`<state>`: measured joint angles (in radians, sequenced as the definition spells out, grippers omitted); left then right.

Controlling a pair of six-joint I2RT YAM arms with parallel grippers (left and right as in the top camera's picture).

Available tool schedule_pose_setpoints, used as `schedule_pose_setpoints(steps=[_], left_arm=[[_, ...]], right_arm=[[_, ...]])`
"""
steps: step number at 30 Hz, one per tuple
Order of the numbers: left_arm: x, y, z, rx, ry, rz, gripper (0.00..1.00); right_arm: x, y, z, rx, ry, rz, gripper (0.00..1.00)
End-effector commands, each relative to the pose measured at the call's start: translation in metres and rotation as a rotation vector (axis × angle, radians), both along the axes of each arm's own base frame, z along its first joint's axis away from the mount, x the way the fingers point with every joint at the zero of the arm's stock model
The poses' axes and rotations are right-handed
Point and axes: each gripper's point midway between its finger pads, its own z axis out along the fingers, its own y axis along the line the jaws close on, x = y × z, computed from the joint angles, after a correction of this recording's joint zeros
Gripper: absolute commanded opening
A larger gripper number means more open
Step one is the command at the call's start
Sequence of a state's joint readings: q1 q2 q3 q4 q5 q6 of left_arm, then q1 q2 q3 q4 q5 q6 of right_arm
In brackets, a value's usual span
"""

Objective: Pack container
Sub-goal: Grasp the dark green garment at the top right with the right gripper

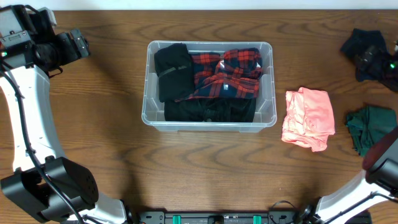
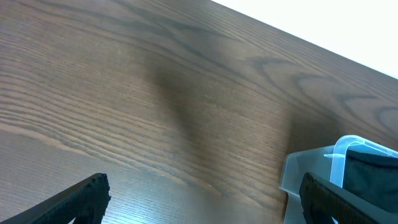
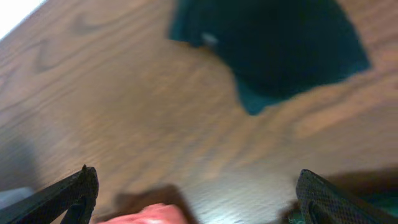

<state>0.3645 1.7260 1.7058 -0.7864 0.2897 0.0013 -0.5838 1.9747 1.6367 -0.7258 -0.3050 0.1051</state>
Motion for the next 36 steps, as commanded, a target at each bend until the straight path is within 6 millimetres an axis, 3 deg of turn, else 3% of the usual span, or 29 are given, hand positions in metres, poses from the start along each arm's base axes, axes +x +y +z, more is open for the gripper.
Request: schedule_pose_setpoints(steps=[1, 6, 12, 23, 31, 36], left_arm=[[-0.001, -0.002, 0.003, 0.001, -0.008, -0.017, 0.98], [-0.001, -0.002, 0.003, 0.001, -0.008, -0.017, 0.98], [-0.001, -0.002, 0.003, 0.001, -0.008, -0.017, 0.98], [-0.001, -0.002, 0.003, 0.002, -0.009, -0.017, 0.98], [-0.001, -0.002, 0.003, 0.002, -0.009, -0.017, 0.98], [-0.001, -0.002, 0.003, 0.001, -0.008, -0.017, 0.98]], right_arm=[[-0.01, -0.025, -0.006, 0.027, -0.031, -0.015, 0.99], [-0.024, -0.071, -0.012, 0.02, -0.076, -0.096, 0.99], [-0.019, -0.093, -0.042, 0.052, -0.114, -0.109, 0.96], [0.017, -0.095, -0.09, 0.118, -0.259, -0.014, 0.87], [0.031, -0.092, -0.124, 0.161, -0.29, -0.017, 0.84], [0.04, -0.084, -0.131, 0.174, -0.295, -0.01, 0.63]])
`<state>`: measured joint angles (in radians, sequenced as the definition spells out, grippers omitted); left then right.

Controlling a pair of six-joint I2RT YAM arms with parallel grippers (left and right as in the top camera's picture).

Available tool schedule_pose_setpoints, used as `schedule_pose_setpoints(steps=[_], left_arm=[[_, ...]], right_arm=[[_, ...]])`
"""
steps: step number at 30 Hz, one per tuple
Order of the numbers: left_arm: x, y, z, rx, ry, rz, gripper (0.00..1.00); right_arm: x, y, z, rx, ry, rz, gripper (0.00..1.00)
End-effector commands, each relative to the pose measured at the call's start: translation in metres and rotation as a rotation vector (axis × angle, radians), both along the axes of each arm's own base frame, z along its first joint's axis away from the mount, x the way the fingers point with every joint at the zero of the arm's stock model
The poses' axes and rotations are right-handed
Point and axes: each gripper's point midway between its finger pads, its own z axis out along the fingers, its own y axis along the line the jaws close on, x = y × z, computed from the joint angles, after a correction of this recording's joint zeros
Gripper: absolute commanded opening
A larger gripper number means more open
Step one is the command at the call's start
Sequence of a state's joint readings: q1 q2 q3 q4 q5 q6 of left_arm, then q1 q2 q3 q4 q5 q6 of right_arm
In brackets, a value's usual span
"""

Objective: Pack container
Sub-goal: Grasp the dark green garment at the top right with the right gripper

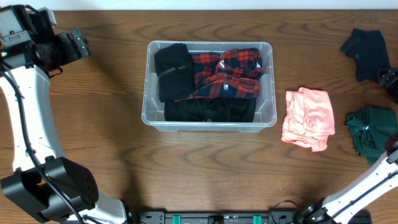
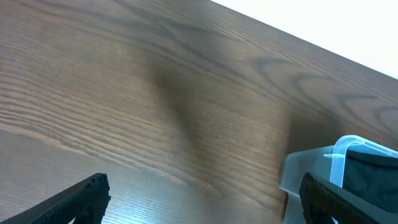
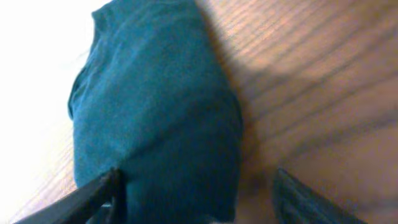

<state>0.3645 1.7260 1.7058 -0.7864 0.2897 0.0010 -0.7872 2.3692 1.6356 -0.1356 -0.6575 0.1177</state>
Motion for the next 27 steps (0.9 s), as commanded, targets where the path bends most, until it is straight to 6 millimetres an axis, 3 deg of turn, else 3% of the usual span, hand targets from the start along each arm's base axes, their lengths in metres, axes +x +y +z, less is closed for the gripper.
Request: schedule_pose_setpoints(steps=[1, 4, 10, 11, 16, 21, 27], left_arm=[[-0.001, -0.002, 0.003, 0.002, -0.008, -0.018, 0.98], [-0.001, -0.002, 0.003, 0.002, -0.008, -0.018, 0.98], [-0.001, -0.002, 0.003, 0.002, -0.008, -0.018, 0.98], [-0.001, -0.002, 0.003, 0.002, -0.008, -0.018, 0.98], [-0.001, -0.002, 0.003, 0.002, -0.008, -0.018, 0.98], [-0.001, -0.002, 0.003, 0.002, -0.008, -0.018, 0.98], [-0.001, -0.002, 0.003, 0.002, -0.008, -0.018, 0.98]], right_arm=[[0.005, 0.019, -0.025, 0.06, 0.032, 0.02, 0.57], [0.013, 0.029, -0.018, 0.071, -0.008, 0.062, 0.43], [0.02, 0.044, -0.004, 0.128, -0.059, 0.112, 0.04], [0.021, 0.046, 0.001, 0.144, -0.067, 0.114, 0.01], [0.023, 0.057, 0.046, 0.166, -0.118, 0.147, 0.01], [0.021, 0.073, 0.112, 0.114, -0.155, 0.175, 0.01], [0.012, 0.116, 0.195, 0.069, -0.204, 0.234, 0.01]])
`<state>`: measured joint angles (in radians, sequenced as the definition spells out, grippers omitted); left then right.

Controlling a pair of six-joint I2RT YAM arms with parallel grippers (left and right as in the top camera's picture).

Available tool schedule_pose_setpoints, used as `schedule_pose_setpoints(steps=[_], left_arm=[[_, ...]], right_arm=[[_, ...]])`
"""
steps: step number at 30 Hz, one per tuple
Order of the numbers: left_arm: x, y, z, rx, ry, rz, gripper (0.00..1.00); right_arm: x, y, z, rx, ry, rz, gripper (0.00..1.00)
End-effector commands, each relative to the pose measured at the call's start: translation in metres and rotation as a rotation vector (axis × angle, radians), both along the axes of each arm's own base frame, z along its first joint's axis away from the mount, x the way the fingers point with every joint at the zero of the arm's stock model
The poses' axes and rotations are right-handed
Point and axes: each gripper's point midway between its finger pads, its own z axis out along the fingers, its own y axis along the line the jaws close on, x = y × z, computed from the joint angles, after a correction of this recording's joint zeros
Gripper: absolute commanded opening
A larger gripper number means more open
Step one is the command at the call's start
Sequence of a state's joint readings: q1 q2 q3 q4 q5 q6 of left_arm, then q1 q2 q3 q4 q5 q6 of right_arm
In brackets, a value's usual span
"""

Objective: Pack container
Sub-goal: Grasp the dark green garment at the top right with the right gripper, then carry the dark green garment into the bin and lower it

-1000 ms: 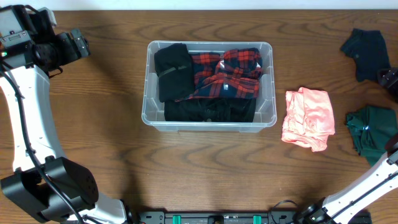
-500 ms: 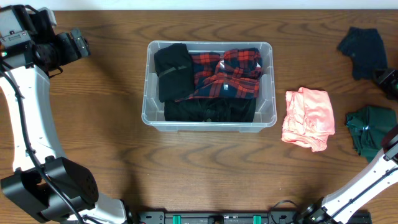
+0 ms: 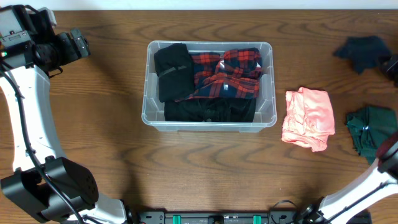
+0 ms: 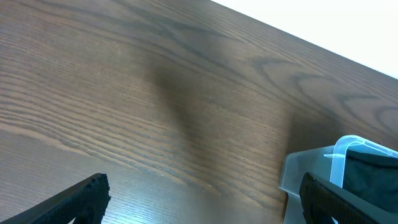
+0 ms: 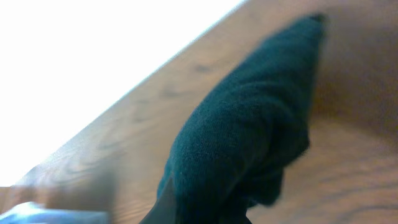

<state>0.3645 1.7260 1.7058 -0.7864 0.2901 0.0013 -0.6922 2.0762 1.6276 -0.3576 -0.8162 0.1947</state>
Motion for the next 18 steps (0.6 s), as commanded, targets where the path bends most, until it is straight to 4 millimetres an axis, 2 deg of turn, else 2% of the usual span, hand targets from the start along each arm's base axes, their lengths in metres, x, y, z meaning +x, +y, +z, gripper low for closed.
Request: schedule_pose_setpoints(steps=[1, 5, 11, 15, 18], left_arm=[[-0.001, -0.002, 0.003, 0.002, -0.008, -0.017, 0.98], [-0.001, -0.002, 0.003, 0.002, -0.008, -0.017, 0.98], [-0.001, -0.002, 0.003, 0.002, -0.008, -0.017, 0.98], [-0.001, -0.002, 0.003, 0.002, -0.008, -0.017, 0.98], [-0.001, -0.002, 0.003, 0.002, -0.008, -0.017, 0.98]], right_arm=[[-0.002, 0.04, 0.073, -0.039, -0.106, 0.086, 0.01], [-0.014, 0.086, 0.11, -0.028, -0.116, 0.155, 0.01], [-0.041, 0.175, 0.155, -0.021, -0.138, 0.342, 0.01], [-0.063, 0.236, 0.18, -0.042, -0.205, 0.529, 0.01], [-0.076, 0.279, 0.19, -0.072, -0.246, 0.654, 0.01]])
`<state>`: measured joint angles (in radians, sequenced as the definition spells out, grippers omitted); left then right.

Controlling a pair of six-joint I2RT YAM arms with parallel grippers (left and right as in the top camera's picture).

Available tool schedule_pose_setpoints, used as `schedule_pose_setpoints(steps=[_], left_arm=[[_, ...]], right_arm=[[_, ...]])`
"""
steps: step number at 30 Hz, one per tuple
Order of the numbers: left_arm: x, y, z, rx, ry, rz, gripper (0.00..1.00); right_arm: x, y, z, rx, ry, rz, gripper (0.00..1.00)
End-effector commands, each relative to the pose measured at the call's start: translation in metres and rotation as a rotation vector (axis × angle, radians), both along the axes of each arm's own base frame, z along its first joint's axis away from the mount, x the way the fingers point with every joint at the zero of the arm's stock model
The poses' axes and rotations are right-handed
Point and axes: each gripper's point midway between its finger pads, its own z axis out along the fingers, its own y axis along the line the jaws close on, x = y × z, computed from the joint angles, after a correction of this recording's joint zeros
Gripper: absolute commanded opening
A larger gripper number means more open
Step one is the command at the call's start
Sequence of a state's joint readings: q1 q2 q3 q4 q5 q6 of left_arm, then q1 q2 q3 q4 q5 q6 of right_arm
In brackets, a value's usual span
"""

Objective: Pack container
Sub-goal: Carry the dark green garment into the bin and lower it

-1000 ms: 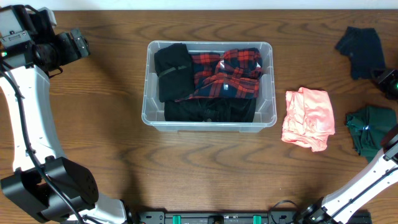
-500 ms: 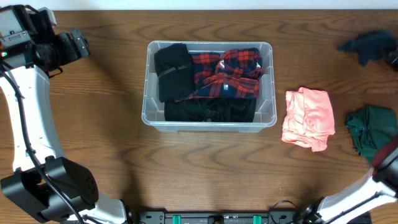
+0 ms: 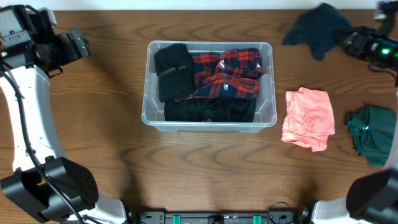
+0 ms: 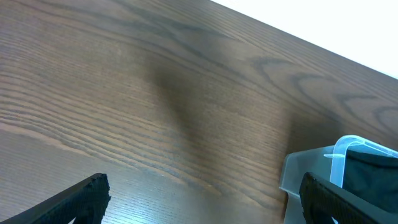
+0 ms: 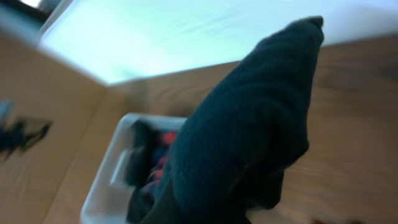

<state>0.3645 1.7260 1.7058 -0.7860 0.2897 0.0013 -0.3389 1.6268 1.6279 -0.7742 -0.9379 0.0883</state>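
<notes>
A clear plastic container (image 3: 148,93) sits mid-table, holding a black garment (image 3: 171,65), a red plaid shirt (image 3: 227,73) and dark cloth. My right gripper (image 3: 348,38) is shut on a dark teal garment (image 3: 317,28), held up in the air right of the container's far corner; the same garment (image 5: 249,124) fills the right wrist view and hides the fingers. My left gripper (image 4: 199,208) stands open over bare wood left of the container (image 4: 311,177).
A folded pink garment (image 3: 308,117) lies right of the container. A dark green garment (image 3: 372,127) lies at the right edge. The table's far edge runs just behind the container.
My right gripper has carried the dark teal garment leftward from the table's far right edge to near the container's far right corner. The left arm has not moved.
The right gripper was open near the dark teal garment at the far right. Then it was low over that garment. Then it was shut on it, with the cloth lifted off the wood, and now it holds it close to the container.
</notes>
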Motion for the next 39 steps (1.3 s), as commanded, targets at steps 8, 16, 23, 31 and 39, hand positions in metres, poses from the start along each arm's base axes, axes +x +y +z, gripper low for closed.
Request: schedule_pose_setpoints(steps=[8, 16, 23, 31, 39], left_arm=[[-0.001, -0.002, 0.003, 0.001, -0.008, -0.017, 0.98], [-0.001, -0.002, 0.003, 0.001, -0.008, -0.017, 0.98], [-0.001, -0.002, 0.003, 0.001, -0.008, -0.017, 0.98], [-0.001, -0.002, 0.003, 0.001, -0.008, -0.017, 0.98], [-0.001, -0.002, 0.003, 0.001, -0.008, -0.017, 0.98]], right_arm=[[-0.052, 0.161, 0.023, -0.06, -0.179, 0.508, 0.01], [-0.111, 0.248, 0.02, -0.028, -0.196, 0.806, 0.01], [-0.134, 0.284, -0.006, -0.024, -0.135, 0.922, 0.01], [-0.125, 0.308, -0.058, -0.019, -0.029, 0.926, 0.01], [-0.112, 0.315, -0.088, -0.009, 0.005, 0.913, 0.01]])
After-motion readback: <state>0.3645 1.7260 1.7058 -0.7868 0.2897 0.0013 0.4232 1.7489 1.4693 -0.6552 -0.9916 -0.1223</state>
